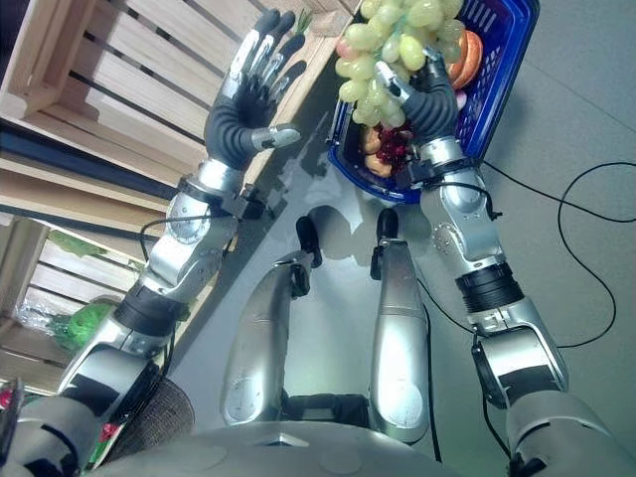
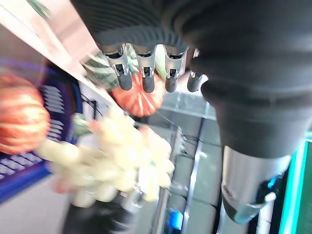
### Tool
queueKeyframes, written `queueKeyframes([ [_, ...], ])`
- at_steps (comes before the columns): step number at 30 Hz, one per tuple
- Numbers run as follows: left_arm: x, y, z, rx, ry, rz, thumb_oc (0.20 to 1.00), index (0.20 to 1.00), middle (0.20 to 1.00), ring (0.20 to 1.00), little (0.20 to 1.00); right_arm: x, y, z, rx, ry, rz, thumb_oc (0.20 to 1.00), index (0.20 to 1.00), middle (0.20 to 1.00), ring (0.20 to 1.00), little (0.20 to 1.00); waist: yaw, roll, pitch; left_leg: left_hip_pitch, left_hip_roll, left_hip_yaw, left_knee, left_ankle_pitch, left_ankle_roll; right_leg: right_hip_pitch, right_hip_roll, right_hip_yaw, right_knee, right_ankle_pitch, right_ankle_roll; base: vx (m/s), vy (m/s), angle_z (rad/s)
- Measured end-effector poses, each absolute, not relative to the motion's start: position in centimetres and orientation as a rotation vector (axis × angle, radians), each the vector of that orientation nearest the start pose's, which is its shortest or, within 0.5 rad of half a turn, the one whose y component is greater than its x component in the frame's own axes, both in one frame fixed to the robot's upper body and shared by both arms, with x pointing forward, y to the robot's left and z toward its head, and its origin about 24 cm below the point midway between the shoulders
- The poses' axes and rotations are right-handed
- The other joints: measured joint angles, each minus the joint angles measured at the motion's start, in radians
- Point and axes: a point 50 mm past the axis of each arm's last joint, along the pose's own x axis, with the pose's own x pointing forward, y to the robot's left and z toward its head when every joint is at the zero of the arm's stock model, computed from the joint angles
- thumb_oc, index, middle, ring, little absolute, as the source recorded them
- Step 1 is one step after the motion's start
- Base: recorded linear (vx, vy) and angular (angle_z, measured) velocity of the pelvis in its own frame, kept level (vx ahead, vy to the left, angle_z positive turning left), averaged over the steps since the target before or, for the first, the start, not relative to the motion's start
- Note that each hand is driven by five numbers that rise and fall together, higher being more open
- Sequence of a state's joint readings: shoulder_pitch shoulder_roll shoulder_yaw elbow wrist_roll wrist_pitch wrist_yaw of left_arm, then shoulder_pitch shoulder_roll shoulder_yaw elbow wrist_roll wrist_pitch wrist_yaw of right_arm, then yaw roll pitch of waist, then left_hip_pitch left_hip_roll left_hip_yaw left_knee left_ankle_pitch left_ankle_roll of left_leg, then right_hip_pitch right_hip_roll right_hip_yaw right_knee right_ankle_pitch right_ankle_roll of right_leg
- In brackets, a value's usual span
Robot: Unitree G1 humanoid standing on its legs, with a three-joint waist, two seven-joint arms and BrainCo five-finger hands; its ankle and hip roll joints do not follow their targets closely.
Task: Pick up fruits and vegetables into the basket
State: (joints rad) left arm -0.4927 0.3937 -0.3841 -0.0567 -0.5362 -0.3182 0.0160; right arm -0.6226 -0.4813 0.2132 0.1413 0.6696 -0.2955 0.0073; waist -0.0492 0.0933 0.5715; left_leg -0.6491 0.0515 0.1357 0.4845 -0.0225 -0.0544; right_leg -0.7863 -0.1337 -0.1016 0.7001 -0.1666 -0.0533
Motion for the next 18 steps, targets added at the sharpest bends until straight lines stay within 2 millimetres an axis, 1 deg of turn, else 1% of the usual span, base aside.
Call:
queueKeyframes([
  [5,29.1,10.6,17.0,-0.062,-0.553,-0.484,1.000,1.000,1.000,1.000,1.000,32.8,-17.0,22.3,0.244,-0.683,0.290,0.200,0.200,0.200,0.200,0.200,0.007,0.000,0.000,-0.048,-0.002,-0.005,0.004,0.005,-0.002,-0.045,-0.005,-0.006,0.008,0.000,-0.001,-0.01,-0.028,0.03],
  [8,29.0,11.2,15.8,-0.032,-0.496,-0.475,1.000,1.000,1.000,1.000,1.000,32.7,-17.9,22.0,0.302,-0.680,0.262,0.200,0.200,0.200,0.200,0.200,0.027,0.000,0.000,-0.077,-0.003,-0.006,0.012,0.005,-0.003,-0.073,-0.009,-0.008,0.015,-0.001,-0.002,0.00,0.002,0.02],
  [10,28.9,12.1,14.7,0.009,-0.445,-0.471,1.000,1.000,1.000,1.000,1.000,32.5,-18.5,21.8,0.350,-0.683,0.247,0.200,0.200,0.200,0.200,0.200,0.037,0.001,0.000,-0.098,-0.005,-0.010,0.015,0.005,-0.003,-0.091,-0.011,-0.012,0.016,-0.002,-0.003,0.00,0.021,0.04],
  [14,28.8,13.4,13.6,0.049,-0.381,-0.449,1.000,1.000,1.000,1.000,1.000,32.5,-19.3,21.8,0.400,-0.694,0.225,0.200,0.200,0.200,0.200,0.200,0.054,0.001,-0.001,-0.126,-0.010,-0.014,0.016,0.007,-0.002,-0.117,-0.016,-0.013,0.017,-0.002,-0.003,-0.01,0.027,0.03],
  [18,28.8,14.0,12.7,0.056,-0.317,-0.479,1.000,1.000,1.000,1.000,1.000,33.1,-20.6,21.5,0.477,-0.670,0.177,0.200,0.200,0.200,0.200,0.200,0.075,0.003,-0.002,-0.161,-0.019,-0.013,0.015,0.010,0.003,-0.154,-0.028,-0.013,0.024,-0.001,-0.003,-0.01,0.031,0.04],
])
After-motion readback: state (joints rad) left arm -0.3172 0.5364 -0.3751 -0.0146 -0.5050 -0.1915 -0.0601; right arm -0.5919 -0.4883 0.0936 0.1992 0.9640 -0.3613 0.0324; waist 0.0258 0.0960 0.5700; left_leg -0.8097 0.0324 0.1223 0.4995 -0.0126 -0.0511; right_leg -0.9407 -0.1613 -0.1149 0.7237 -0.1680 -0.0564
